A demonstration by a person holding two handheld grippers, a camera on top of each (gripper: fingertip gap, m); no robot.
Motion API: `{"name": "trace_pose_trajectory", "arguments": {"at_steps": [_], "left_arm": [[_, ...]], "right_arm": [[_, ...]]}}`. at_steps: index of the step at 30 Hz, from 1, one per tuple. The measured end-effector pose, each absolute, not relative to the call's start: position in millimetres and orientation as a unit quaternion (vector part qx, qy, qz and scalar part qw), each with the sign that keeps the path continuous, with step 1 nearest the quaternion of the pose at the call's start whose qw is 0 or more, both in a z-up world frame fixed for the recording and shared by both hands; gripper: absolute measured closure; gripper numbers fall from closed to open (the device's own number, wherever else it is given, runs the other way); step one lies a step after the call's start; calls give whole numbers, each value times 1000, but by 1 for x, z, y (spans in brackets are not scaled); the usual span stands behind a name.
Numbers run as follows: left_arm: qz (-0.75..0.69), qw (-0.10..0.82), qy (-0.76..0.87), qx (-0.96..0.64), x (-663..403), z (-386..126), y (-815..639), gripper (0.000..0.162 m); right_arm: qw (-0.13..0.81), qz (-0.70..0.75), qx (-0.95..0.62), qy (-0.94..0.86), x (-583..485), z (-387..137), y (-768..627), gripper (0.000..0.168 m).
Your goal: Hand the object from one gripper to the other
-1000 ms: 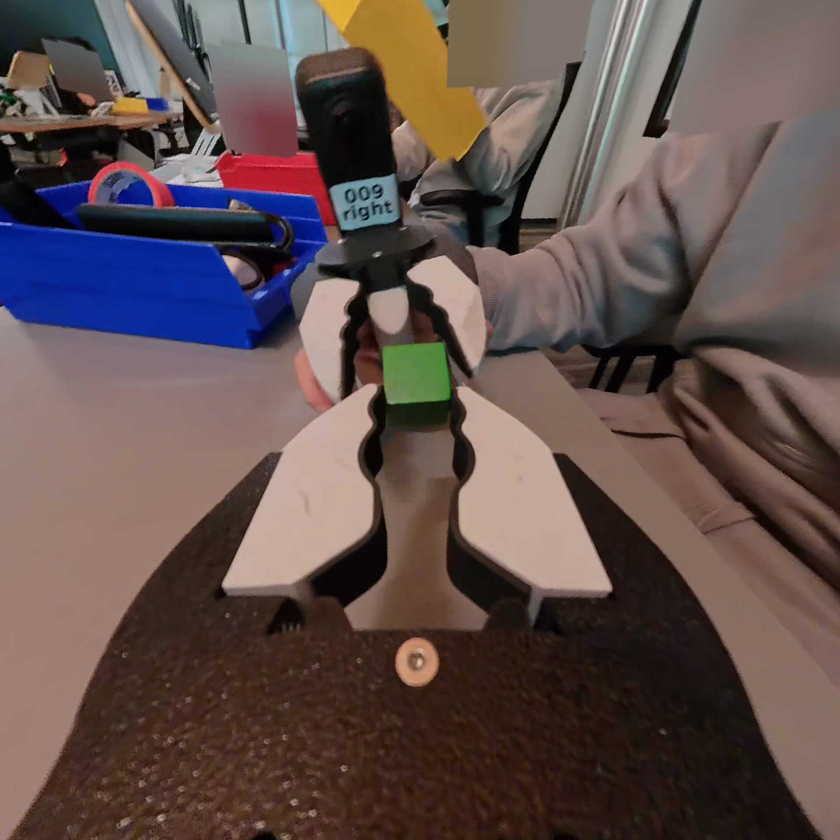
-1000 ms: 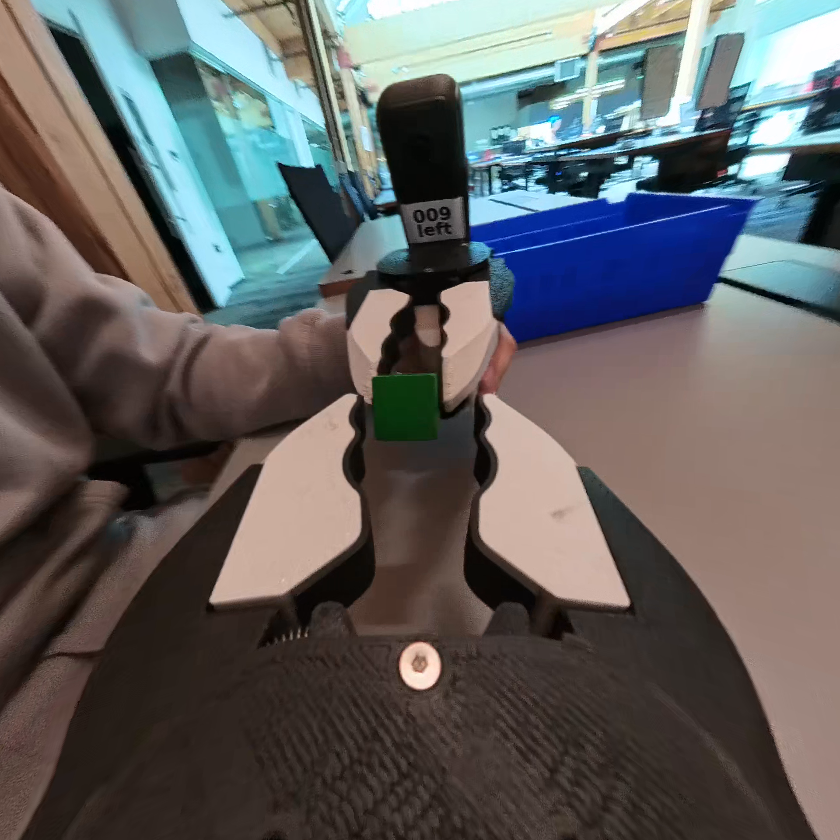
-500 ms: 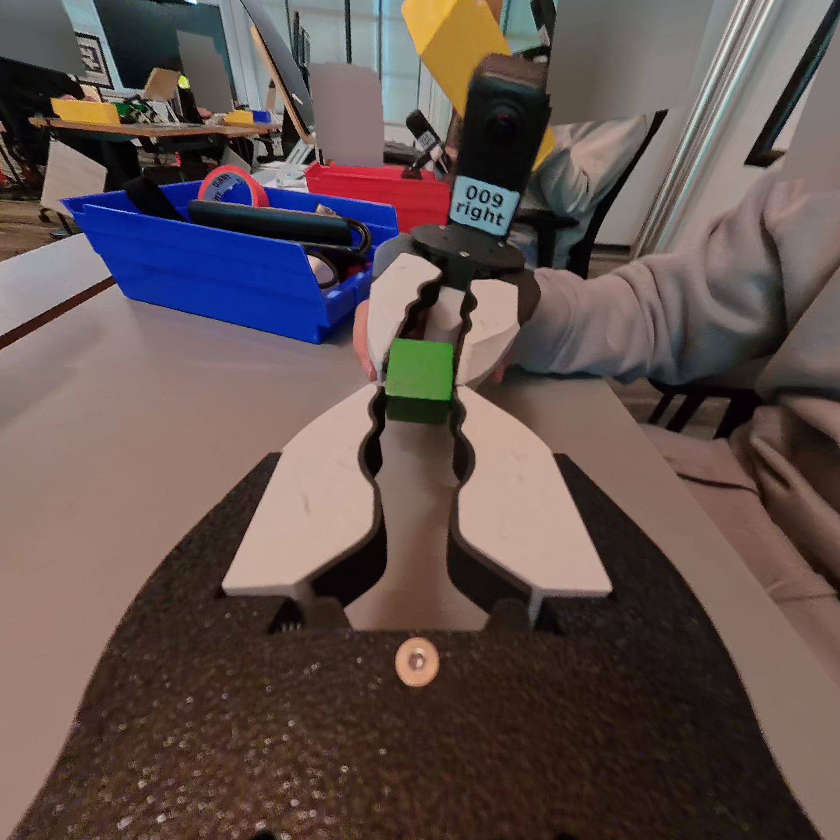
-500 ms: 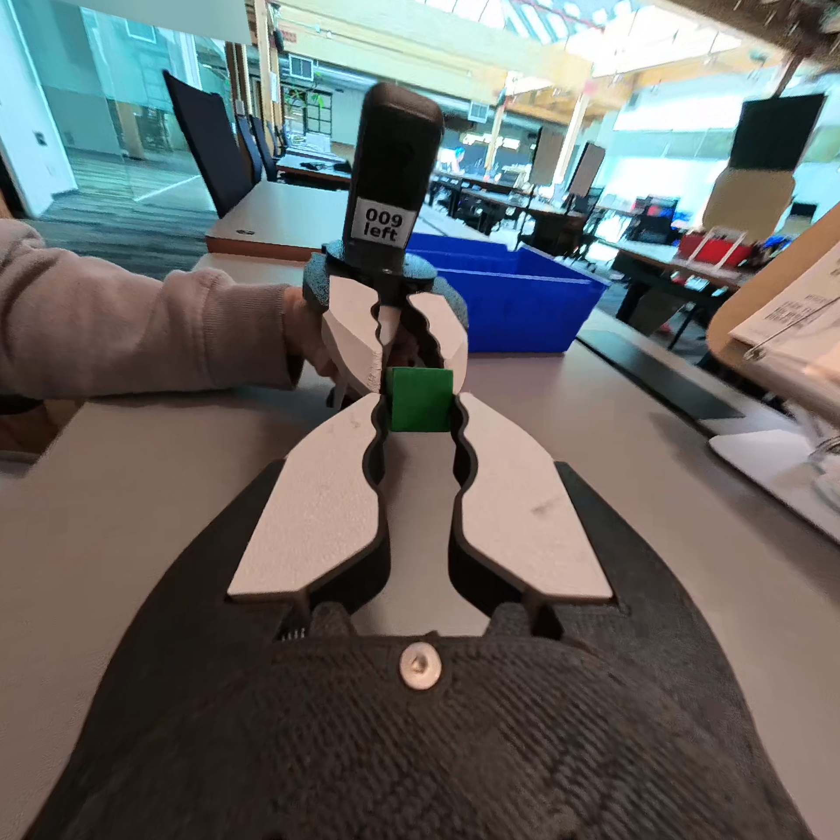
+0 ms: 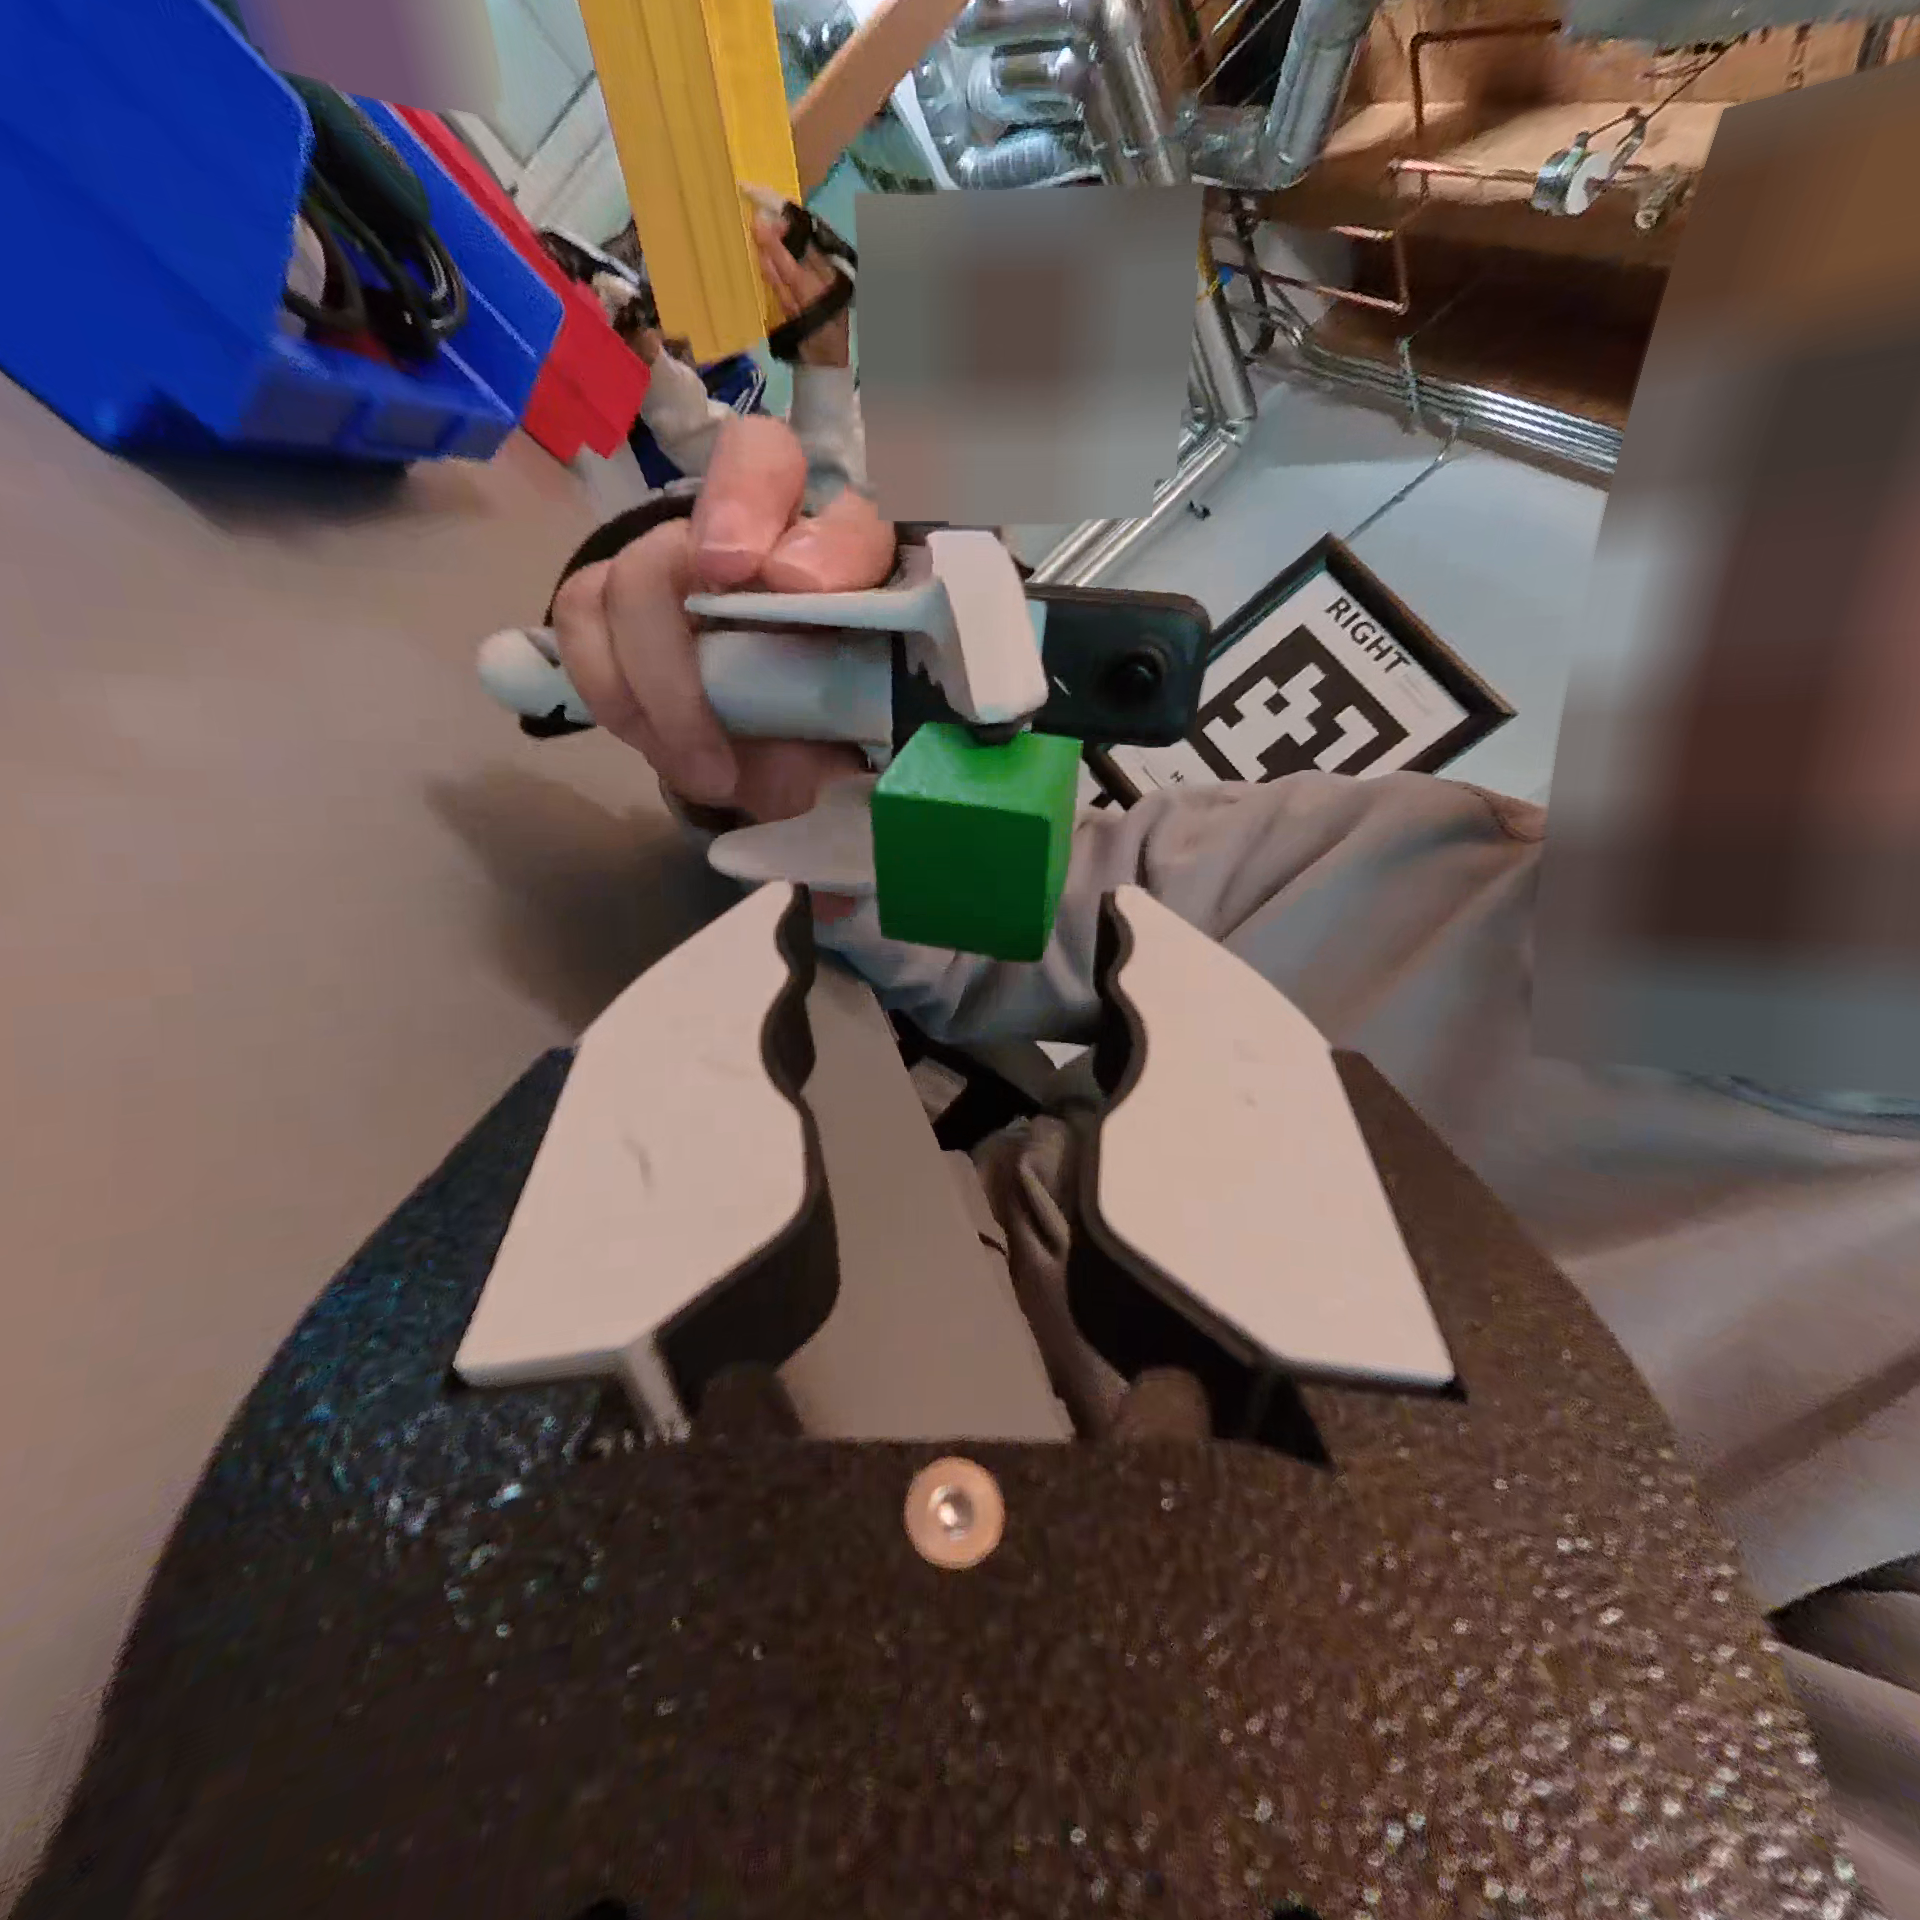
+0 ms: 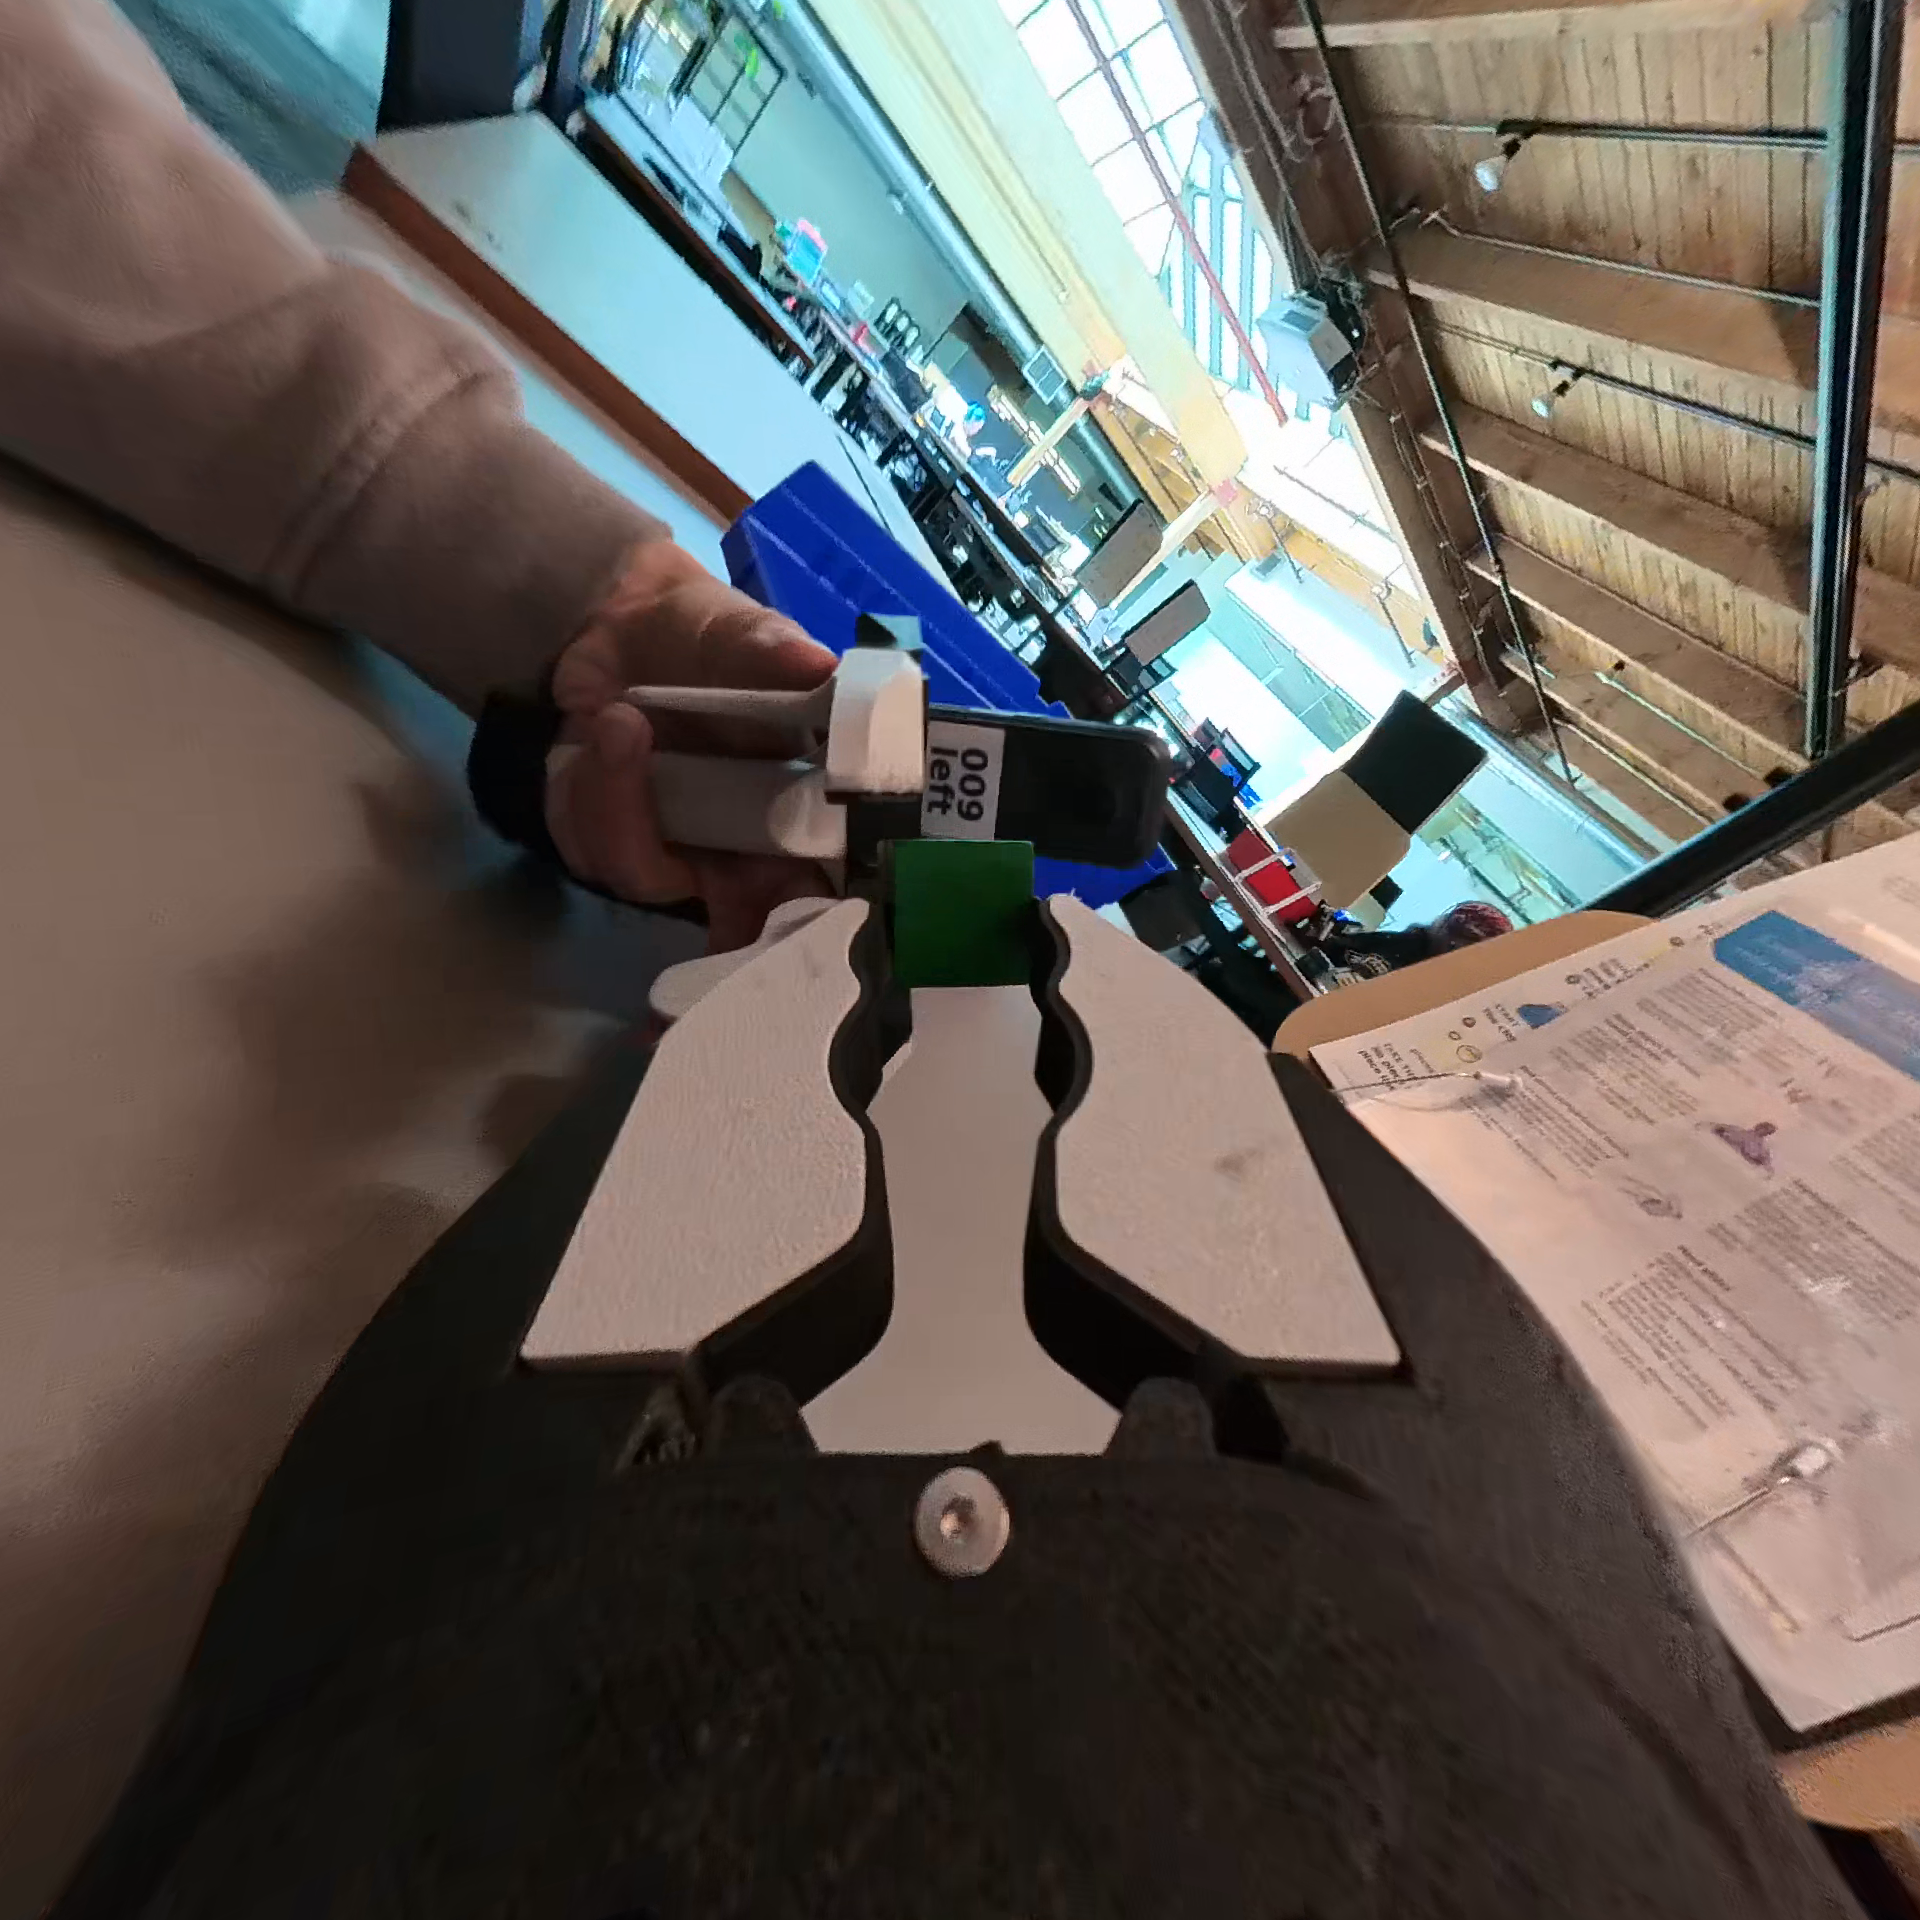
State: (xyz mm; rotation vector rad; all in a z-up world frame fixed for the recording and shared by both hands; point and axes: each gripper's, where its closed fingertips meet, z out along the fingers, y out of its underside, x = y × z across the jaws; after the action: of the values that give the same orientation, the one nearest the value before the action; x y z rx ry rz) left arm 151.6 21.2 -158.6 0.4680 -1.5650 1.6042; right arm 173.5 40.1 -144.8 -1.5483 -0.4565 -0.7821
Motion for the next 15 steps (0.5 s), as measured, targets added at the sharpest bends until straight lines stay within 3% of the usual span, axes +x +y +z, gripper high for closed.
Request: {"name": "trace_pose_trajectory", "arguments": {"at_steps": [4,8,9,13,15], "left_arm": [[646,410,-616,185,153,-158,20,131],[660,339,-646,180,162,-164,18,132],[666,310,-655,177,165,-165,19,133],[701,110,-690,143,189,-162,31,133],[698,-17,-709,99,198,-161,37,133]], "right_arm": [[605,-362,-678,-210,174,-150,43,142],[605,-357,-687,-188,180,-154,40,143],[616,-337,-691,-172,181,-155,40,136],[675,-129,-727,-15,189,-156,43,79],[699,4,-713,57,187,-153,44,76]]}}
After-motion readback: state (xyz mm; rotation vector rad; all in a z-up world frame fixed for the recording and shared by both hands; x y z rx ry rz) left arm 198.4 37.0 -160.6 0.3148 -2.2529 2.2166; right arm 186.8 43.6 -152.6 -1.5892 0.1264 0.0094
